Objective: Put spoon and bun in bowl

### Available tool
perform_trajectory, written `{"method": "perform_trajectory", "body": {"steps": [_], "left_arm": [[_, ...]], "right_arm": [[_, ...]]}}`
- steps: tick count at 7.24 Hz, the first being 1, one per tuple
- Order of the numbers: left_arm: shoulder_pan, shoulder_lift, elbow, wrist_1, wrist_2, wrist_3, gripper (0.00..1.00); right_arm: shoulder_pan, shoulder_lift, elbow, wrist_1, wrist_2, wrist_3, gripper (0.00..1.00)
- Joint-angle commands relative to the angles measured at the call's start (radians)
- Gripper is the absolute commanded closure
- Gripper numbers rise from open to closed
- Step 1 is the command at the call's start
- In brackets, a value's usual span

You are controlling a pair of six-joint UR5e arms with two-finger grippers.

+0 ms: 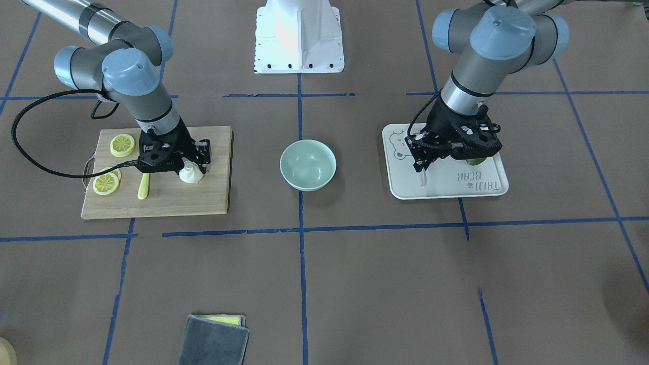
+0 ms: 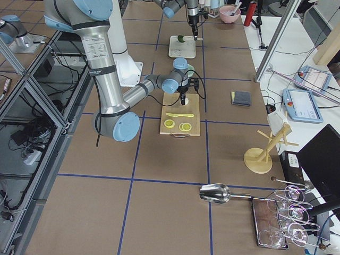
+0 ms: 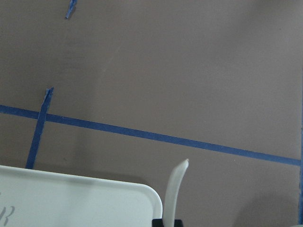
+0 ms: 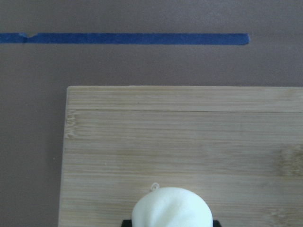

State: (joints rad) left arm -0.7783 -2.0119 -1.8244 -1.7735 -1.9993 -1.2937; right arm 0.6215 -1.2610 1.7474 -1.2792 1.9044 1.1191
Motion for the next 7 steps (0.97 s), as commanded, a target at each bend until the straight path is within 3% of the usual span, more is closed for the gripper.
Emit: {"method": "perform_trajectory", "body": {"steps": [1, 3, 7], "left_arm": [[0.040, -0.104, 0.089, -0.004, 0.005, -0.123, 1.00], [0.053, -0.139, 0.092, -0.036, 0.004, -0.215, 1.00], [0.175, -0.205, 0.236, -0.246, 0.060, -0.410, 1.00]], "right_arm": [[0.026, 0.002, 0.010, 0.000, 0.011, -0.010, 1.00], [0.056, 0.003, 0.038, -0.005, 0.028, -0.012, 1.00], [0.155, 0.002, 0.047, -0.005, 0.126, -0.042, 1.00]]}}
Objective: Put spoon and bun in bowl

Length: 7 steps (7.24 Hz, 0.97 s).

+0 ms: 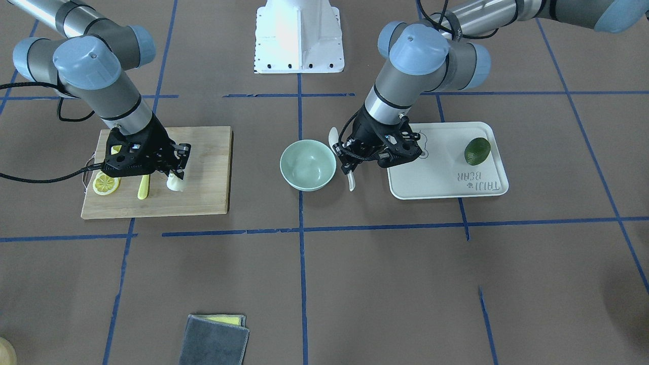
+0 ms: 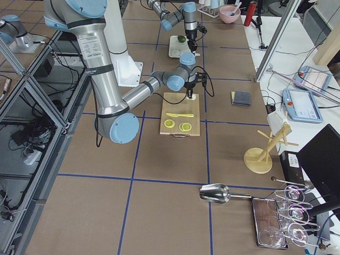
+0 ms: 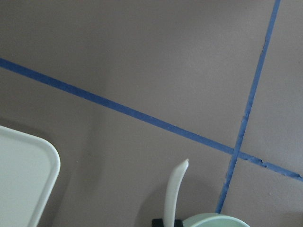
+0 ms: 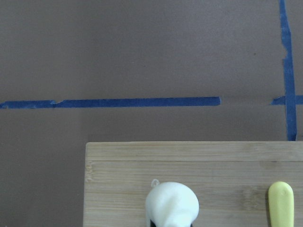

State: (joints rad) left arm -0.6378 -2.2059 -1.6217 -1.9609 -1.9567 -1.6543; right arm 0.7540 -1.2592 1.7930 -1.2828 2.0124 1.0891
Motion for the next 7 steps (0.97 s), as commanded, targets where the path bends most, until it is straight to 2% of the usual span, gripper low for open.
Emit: {"method": "perform_trajectory", "body": {"steps": [1, 3, 4, 5, 6, 7], "left_arm": [[0.038, -0.012, 0.037, -0.064, 0.018, -0.051, 1.00], [0.059, -0.015, 0.048, -0.091, 0.048, -0.053, 1.00], [0.066, -0.015, 0.066, -0.125, 0.059, -0.053, 0.87], [0.066, -0.015, 0.066, -0.133, 0.059, -0.051, 0.35], [0.066, -0.015, 0.066, -0.133, 0.059, -0.048, 0.00], [0.066, -0.015, 0.065, -0.133, 0.059, -0.042, 0.00]], "right_arm": [[0.024, 0.000, 0.002, 0.000, 0.019, -0.012, 1.00], [0.025, 0.000, 0.008, -0.001, 0.019, -0.012, 1.00], [0.025, 0.000, 0.008, -0.001, 0.019, -0.012, 1.00], [0.025, 0.000, 0.009, -0.001, 0.019, -0.012, 1.00], [0.025, 0.001, 0.009, -0.001, 0.019, -0.012, 1.00], [0.025, 0.001, 0.009, -0.001, 0.019, -0.012, 1.00]]}}
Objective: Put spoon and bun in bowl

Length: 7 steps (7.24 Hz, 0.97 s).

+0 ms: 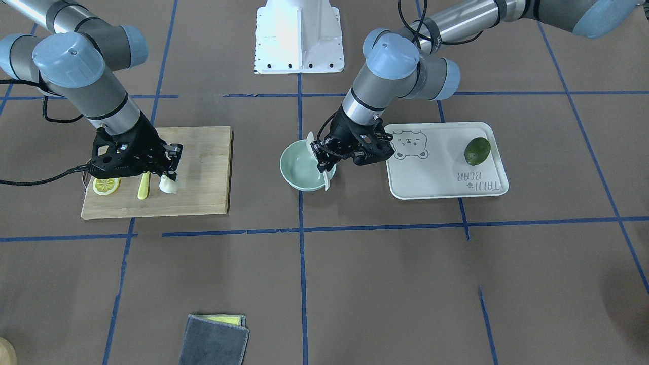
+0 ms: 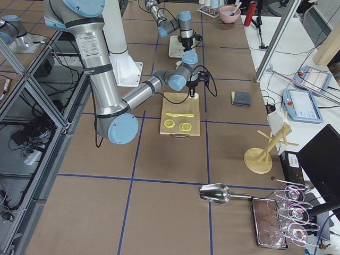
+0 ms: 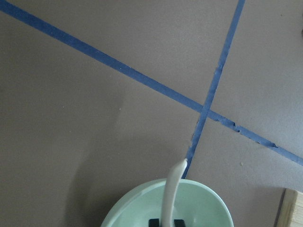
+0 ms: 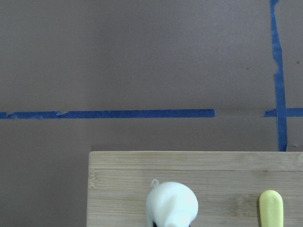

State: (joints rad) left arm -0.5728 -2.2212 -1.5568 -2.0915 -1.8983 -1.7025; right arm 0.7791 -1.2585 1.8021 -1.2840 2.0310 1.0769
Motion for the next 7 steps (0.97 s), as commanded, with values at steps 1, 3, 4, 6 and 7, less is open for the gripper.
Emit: {"method": "perform_trajectory", "body": {"steps": [1, 3, 4, 6, 7], "left_arm": [[0.001, 0.001, -0.003, -0.002, 0.001, 0.007, 0.00], [-0.030, 0.009, -0.031, 0.020, -0.005, 0.058, 0.00], [-0.066, 0.011, -0.054, 0.087, -0.007, 0.134, 0.00], [-0.119, 0.076, -0.199, 0.281, -0.007, 0.348, 0.00], [-0.154, 0.104, -0.245, 0.330, -0.007, 0.412, 0.00]], "right_arm": [[0.000, 0.001, 0.000, 0.000, 0.000, 0.000, 1.00], [-0.004, 0.046, -0.007, -0.003, -0.005, 0.005, 1.00], [-0.018, 0.077, -0.012, -0.003, -0.006, 0.017, 1.00], [-0.067, 0.148, -0.013, -0.002, -0.012, 0.049, 1.00], [-0.114, 0.187, -0.018, 0.000, -0.038, 0.120, 1.00]]}}
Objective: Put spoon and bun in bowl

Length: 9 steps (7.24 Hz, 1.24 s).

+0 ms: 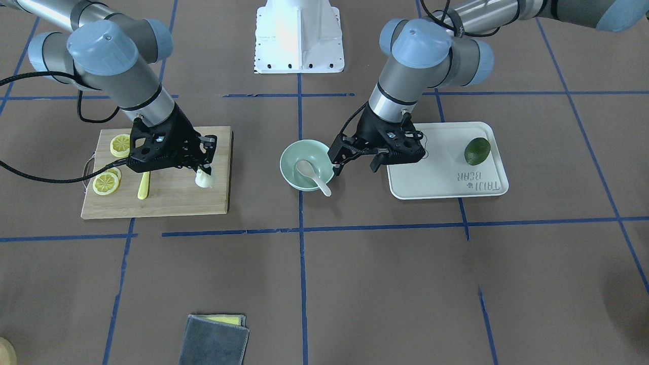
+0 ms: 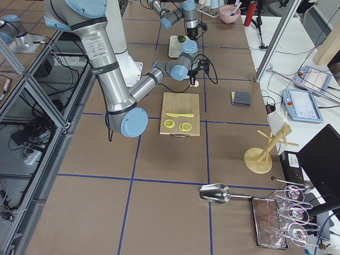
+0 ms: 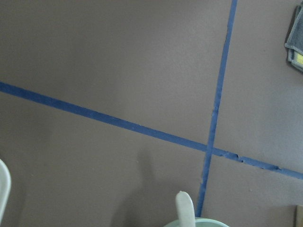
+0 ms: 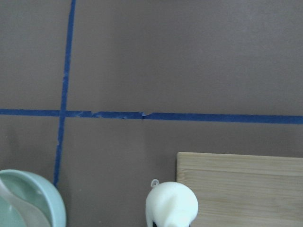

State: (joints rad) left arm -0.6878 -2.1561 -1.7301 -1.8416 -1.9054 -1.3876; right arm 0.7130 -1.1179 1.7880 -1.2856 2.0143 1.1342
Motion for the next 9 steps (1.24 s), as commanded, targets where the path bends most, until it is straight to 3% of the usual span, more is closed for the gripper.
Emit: {"method": "perform_trajectory", "body": {"steps": [1, 5, 6, 8, 9], "left_arm": [[-0.070, 0.051, -0.083, 0.105, 0.000, 0.136, 0.00], [-0.174, 0.145, -0.163, 0.111, 0.000, 0.262, 0.00], [-0.177, 0.147, -0.163, 0.111, 0.000, 0.263, 0.00], [-0.199, 0.162, -0.164, 0.110, 0.000, 0.265, 0.00], [-0.206, 0.170, -0.163, 0.111, 0.000, 0.304, 0.00]], "right_arm": [[-0.113, 0.084, -0.016, 0.002, -0.095, 0.096, 1.00], [-0.196, 0.228, -0.153, 0.000, -0.177, 0.136, 1.00], [-0.204, 0.236, -0.154, 0.000, -0.177, 0.150, 0.86], [-0.205, 0.318, -0.234, 0.000, -0.177, 0.192, 0.02], [-0.207, 0.325, -0.243, 0.002, -0.184, 0.194, 0.00]]}}
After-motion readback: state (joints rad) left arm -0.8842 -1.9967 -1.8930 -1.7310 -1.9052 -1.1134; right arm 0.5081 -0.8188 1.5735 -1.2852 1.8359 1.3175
